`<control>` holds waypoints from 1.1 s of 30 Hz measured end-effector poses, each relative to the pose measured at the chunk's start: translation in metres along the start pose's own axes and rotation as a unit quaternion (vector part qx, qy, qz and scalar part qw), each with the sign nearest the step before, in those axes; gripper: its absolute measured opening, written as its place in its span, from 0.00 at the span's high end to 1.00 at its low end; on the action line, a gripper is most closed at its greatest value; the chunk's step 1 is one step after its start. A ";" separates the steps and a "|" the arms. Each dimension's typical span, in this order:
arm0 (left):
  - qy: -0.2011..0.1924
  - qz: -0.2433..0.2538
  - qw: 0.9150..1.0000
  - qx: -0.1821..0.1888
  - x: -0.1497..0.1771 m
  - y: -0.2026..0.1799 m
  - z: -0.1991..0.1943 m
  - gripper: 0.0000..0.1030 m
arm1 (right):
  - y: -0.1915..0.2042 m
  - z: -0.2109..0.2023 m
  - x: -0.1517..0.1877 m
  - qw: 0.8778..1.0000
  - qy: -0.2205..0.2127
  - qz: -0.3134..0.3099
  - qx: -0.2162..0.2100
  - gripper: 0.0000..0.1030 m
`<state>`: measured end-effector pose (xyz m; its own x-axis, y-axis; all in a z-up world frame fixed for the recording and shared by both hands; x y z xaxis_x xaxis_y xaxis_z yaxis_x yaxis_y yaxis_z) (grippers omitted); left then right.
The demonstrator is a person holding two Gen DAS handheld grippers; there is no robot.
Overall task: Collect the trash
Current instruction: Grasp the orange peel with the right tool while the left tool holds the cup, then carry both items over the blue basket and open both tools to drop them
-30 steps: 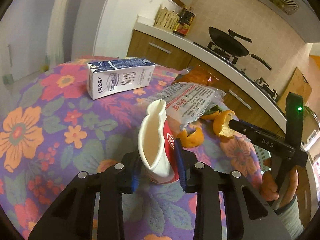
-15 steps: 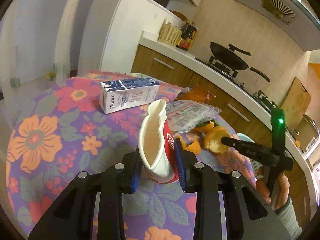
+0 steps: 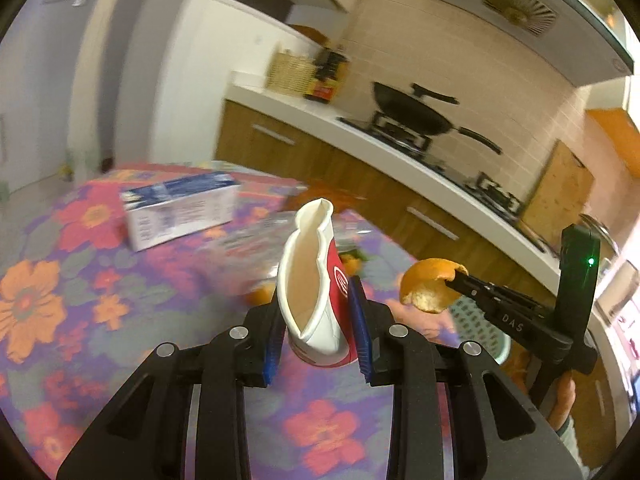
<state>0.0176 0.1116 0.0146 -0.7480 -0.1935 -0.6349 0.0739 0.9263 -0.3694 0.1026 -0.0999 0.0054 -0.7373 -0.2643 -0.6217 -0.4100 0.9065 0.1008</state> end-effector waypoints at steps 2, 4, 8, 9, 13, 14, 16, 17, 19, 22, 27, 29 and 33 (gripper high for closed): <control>0.004 0.016 1.000 0.014 -0.008 -0.020 0.011 0.73 | -0.016 -0.012 0.003 1.000 -0.013 0.008 0.021 0.97; 0.009 0.032 0.999 0.024 -0.015 -0.038 0.021 0.73 | -0.037 -0.024 0.006 0.999 -0.023 0.022 0.039 0.97; 0.022 0.073 0.996 0.048 -0.028 -0.088 0.049 0.73 | -0.085 -0.042 0.014 0.996 -0.032 0.063 0.061 0.97; 0.026 0.082 0.995 0.051 -0.029 -0.098 0.055 0.73 | -0.099 -0.044 0.018 0.994 -0.032 0.076 0.065 0.97; 0.046 0.123 0.989 0.067 -0.033 -0.148 0.091 0.73 | -0.140 -0.046 0.033 0.990 -0.028 0.114 0.078 0.97; 0.053 0.131 0.987 0.071 -0.033 -0.159 0.100 0.73 | -0.151 -0.045 0.038 0.988 -0.024 0.125 0.082 0.97; 0.068 0.144 0.984 0.077 -0.034 -0.179 0.121 0.73 | -0.171 -0.042 0.046 0.985 -0.013 0.147 0.085 0.97; 0.074 0.149 0.983 0.078 -0.035 -0.187 0.129 0.73 | -0.179 -0.040 0.050 0.984 -0.009 0.156 0.086 0.97; 0.092 0.161 0.979 0.082 -0.035 -0.205 0.152 0.73 | -0.194 -0.035 0.058 0.980 0.002 0.173 0.094 0.97; 0.116 0.177 0.974 0.079 -0.030 -0.224 0.179 0.72 | -0.221 -0.025 0.072 0.973 0.026 0.198 0.116 0.97; 0.148 0.191 0.968 0.067 -0.024 -0.244 0.217 0.72 | -0.256 -0.002 0.088 0.961 0.077 0.238 0.115 0.97; 0.147 0.196 0.968 0.053 -0.022 -0.250 0.227 0.72 | -0.267 0.013 0.096 0.953 0.118 0.251 0.120 0.96; 0.159 0.205 0.965 0.046 -0.019 -0.257 0.241 0.71 | -0.277 0.031 0.109 0.946 0.157 0.259 0.115 0.95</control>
Point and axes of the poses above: each gripper's, at about its wrist camera, not at the fingertips, and z roughly the way its jaws point, y to its left, x to its underside, the point moved 2 cm from there along z, roughly the way its jaws point, and after that the axes turned 15 degrees about y, right-handed, at the moved point
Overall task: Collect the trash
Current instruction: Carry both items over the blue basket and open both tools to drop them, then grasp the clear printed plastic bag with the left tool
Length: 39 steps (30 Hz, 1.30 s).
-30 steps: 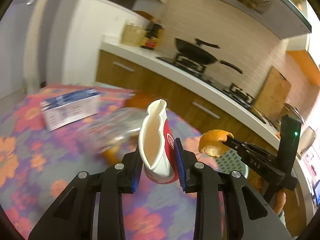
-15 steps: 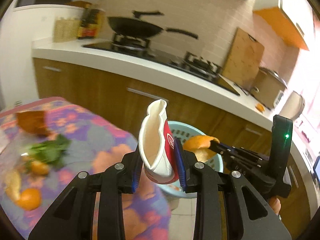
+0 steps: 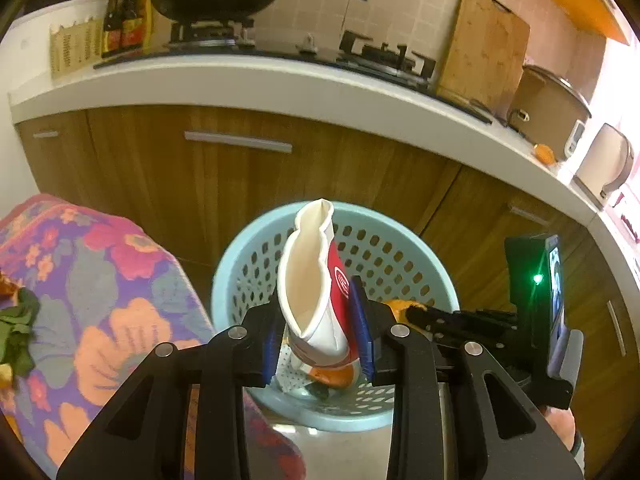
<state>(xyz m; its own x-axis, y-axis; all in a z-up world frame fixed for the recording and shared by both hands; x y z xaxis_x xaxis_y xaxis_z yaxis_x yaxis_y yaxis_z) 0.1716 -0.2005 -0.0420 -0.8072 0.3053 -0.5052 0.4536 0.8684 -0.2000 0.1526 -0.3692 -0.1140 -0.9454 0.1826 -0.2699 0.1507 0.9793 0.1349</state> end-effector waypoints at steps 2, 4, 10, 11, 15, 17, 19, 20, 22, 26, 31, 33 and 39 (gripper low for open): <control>0.006 -0.002 1.000 -0.008 -0.003 -0.001 0.007 0.71 | -0.003 0.007 0.001 1.000 0.018 0.006 -0.014 0.91; 0.006 -0.006 1.000 -0.016 -0.003 -0.001 0.010 0.71 | -0.004 0.009 0.002 0.999 0.025 0.010 -0.021 0.82; 0.003 0.000 1.000 -0.017 -0.003 -0.004 0.007 0.63 | -0.003 0.005 0.004 0.999 0.025 0.004 -0.022 0.56; 0.000 0.001 1.000 -0.020 -0.003 -0.004 0.005 0.62 | -0.001 0.002 0.004 1.000 0.020 0.002 -0.021 0.55; -0.007 -0.004 1.000 -0.017 0.000 -0.003 -0.003 0.62 | 0.007 -0.012 0.007 1.000 0.002 -0.012 -0.013 0.54; -0.012 -0.007 1.000 -0.016 0.002 0.000 -0.008 0.61 | 0.009 -0.017 0.006 1.000 -0.004 -0.014 -0.014 0.54; -0.018 -0.011 1.000 -0.015 0.006 0.002 -0.015 0.59 | 0.012 -0.024 0.008 1.000 -0.011 -0.016 -0.013 0.54; -0.021 -0.013 1.000 -0.016 0.008 0.004 -0.019 0.58 | 0.014 -0.027 0.009 1.000 -0.014 -0.018 -0.012 0.54; -0.028 -0.017 0.999 -0.017 0.014 0.008 -0.027 0.57 | 0.019 -0.034 0.011 0.999 -0.023 -0.022 -0.011 0.54; -0.043 -0.026 0.999 -0.020 0.023 0.016 -0.045 0.54 | 0.031 -0.045 0.015 0.999 -0.035 -0.031 -0.010 0.54; -0.069 -0.034 0.997 -0.032 0.039 0.027 -0.076 0.48 | 0.053 -0.062 0.019 0.997 -0.052 -0.049 -0.010 0.54; -0.078 -0.038 0.995 -0.040 0.045 0.033 -0.089 0.46 | 0.063 -0.068 0.021 0.997 -0.058 -0.058 -0.011 0.54; -0.113 -0.059 0.990 -0.068 0.066 0.057 -0.129 0.43 | 0.096 -0.077 0.028 0.994 -0.068 -0.089 -0.015 0.54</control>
Point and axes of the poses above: each gripper's, at about its wrist camera, not at the fingertips, and z roughly the way its jaws point, y to its left, x to its underside, the point moved 2 cm from there along z, roughly the way its jaws point, and after that the axes turned 15 degrees about y, right-handed, at the moved point
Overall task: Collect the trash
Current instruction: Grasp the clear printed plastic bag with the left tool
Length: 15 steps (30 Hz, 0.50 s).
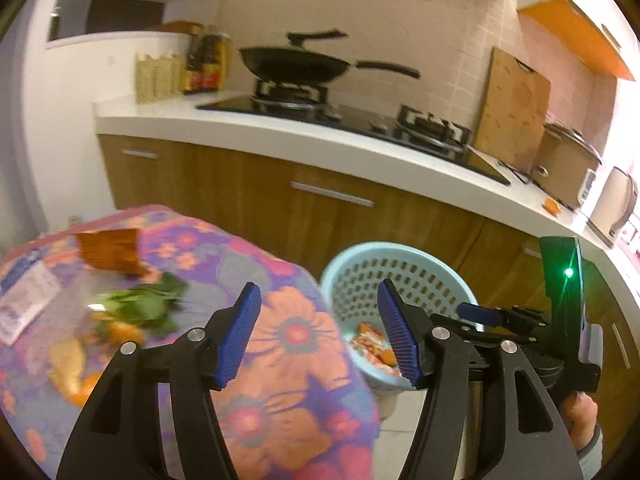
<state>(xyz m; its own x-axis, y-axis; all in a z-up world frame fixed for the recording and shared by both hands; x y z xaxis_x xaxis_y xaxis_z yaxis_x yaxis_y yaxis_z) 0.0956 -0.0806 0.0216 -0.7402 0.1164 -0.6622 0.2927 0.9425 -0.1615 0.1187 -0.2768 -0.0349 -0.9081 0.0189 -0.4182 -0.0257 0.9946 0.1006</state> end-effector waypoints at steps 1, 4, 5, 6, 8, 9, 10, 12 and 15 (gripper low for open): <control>-0.008 0.001 1.000 -0.011 0.002 0.006 -0.008 0.43 | 0.008 -0.002 0.000 1.000 -0.003 -0.007 0.000 0.54; -0.020 0.001 0.999 -0.037 0.008 0.024 -0.023 0.42 | 0.032 -0.005 -0.003 1.000 -0.007 -0.029 -0.009 0.54; -0.022 -0.002 0.999 -0.041 0.010 0.029 -0.027 0.41 | 0.042 -0.007 -0.004 0.999 -0.011 -0.039 -0.011 0.54; -0.025 -0.007 0.999 -0.048 0.012 0.038 -0.032 0.39 | 0.050 -0.009 -0.004 0.999 -0.015 -0.047 -0.012 0.54; -0.028 -0.016 0.998 -0.061 0.018 0.056 -0.039 0.38 | 0.073 -0.012 -0.005 0.997 -0.026 -0.069 -0.016 0.54; -0.029 -0.022 0.997 -0.069 0.021 0.067 -0.043 0.37 | 0.084 -0.013 -0.005 0.996 -0.030 -0.081 -0.021 0.54; -0.029 -0.029 0.996 -0.079 0.023 0.078 -0.047 0.37 | 0.093 -0.013 -0.006 0.995 -0.033 -0.090 -0.023 0.54; -0.027 -0.039 0.995 -0.089 0.028 0.098 -0.051 0.35 | 0.110 -0.013 -0.009 0.993 -0.039 -0.106 -0.027 0.54; -0.021 -0.047 0.993 -0.105 0.036 0.126 -0.057 0.35 | 0.141 -0.012 -0.014 0.989 -0.048 -0.131 -0.043 0.54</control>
Point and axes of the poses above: each gripper's, at about its wrist camera, not at the fingertips, and z roughly the way its jaws point, y to its left, x to its underside, the point moved 2 cm from there along z, roughly the way its jaws point, and after that the axes turned 15 degrees about y, right-handed, at the moved point
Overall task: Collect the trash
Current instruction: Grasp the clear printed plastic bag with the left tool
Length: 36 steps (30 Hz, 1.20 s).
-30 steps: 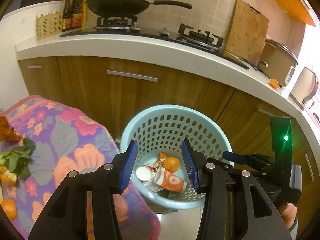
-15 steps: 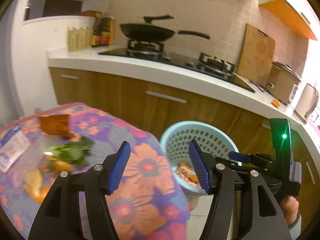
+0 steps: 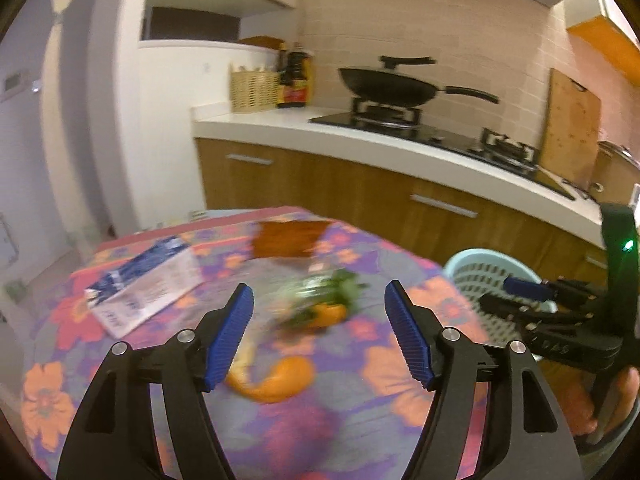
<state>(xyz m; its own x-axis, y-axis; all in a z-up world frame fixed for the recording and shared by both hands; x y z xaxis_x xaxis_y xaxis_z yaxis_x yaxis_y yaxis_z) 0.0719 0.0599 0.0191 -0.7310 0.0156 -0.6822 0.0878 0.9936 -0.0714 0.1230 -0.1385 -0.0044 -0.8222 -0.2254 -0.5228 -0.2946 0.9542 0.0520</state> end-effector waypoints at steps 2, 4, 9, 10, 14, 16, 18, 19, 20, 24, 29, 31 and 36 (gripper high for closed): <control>0.012 0.003 1.000 -0.009 0.002 0.018 0.004 0.34 | 0.015 0.003 -0.007 1.000 -0.007 -0.010 -0.012 0.54; 0.026 0.011 0.999 -0.018 0.004 0.031 0.010 0.34 | 0.028 0.008 -0.015 0.999 -0.015 -0.017 -0.023 0.54; 0.061 0.044 0.997 -0.021 0.006 0.042 0.031 0.34 | 0.051 0.024 -0.029 0.998 -0.033 -0.020 -0.050 0.54; 0.066 0.052 0.996 -0.021 0.006 0.043 0.036 0.34 | 0.053 0.029 -0.031 0.998 -0.034 -0.018 -0.054 0.54; 0.088 0.091 0.991 -0.041 0.008 0.035 0.057 0.34 | 0.059 0.044 -0.038 0.998 -0.032 -0.009 -0.059 0.54; 0.096 0.105 0.988 -0.065 0.007 0.030 0.067 0.34 | 0.061 0.045 -0.040 0.998 -0.034 -0.013 -0.049 0.54; 0.102 0.105 0.986 -0.077 0.005 0.028 0.074 0.35 | 0.062 0.046 -0.040 0.998 -0.037 -0.017 -0.048 0.54; 0.104 0.102 0.986 -0.080 0.003 0.029 0.078 0.35 | 0.063 0.047 -0.041 0.998 -0.036 -0.017 -0.045 0.54; 0.104 0.098 0.986 -0.081 0.003 0.030 0.079 0.37 | 0.064 0.047 -0.041 0.998 -0.035 -0.018 -0.043 0.54; 0.101 0.078 0.989 -0.081 0.001 0.034 0.083 0.47 | 0.066 0.050 -0.045 0.998 -0.033 -0.025 -0.038 0.54; 0.093 0.058 0.992 -0.067 0.004 0.040 0.081 0.71 | 0.074 0.058 -0.055 0.998 -0.028 -0.034 -0.035 0.54; 0.082 0.051 0.993 -0.065 0.005 0.041 0.076 0.77 | 0.077 0.062 -0.059 0.998 -0.024 -0.036 -0.035 0.54; 0.049 0.020 0.997 -0.060 0.009 0.047 0.060 0.86 | 0.085 0.073 -0.070 0.998 -0.013 -0.045 -0.041 0.54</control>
<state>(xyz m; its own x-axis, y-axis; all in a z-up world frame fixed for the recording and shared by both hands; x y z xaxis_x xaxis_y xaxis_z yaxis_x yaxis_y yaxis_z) 0.1095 0.0997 -0.0338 -0.7913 0.0603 -0.6085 0.0409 0.9981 0.0458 0.1912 -0.0267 -0.0258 -0.7779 -0.3028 -0.5506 -0.4060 0.9110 0.0726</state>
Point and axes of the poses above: each gripper's, at about its wrist camera, not at the fingertips, and z roughly the way its jaws point, y to its left, x to its underside, the point moved 2 cm from there along z, roughly the way its jaws point, and after that the axes turned 15 degrees about y, right-handed, at the moved point
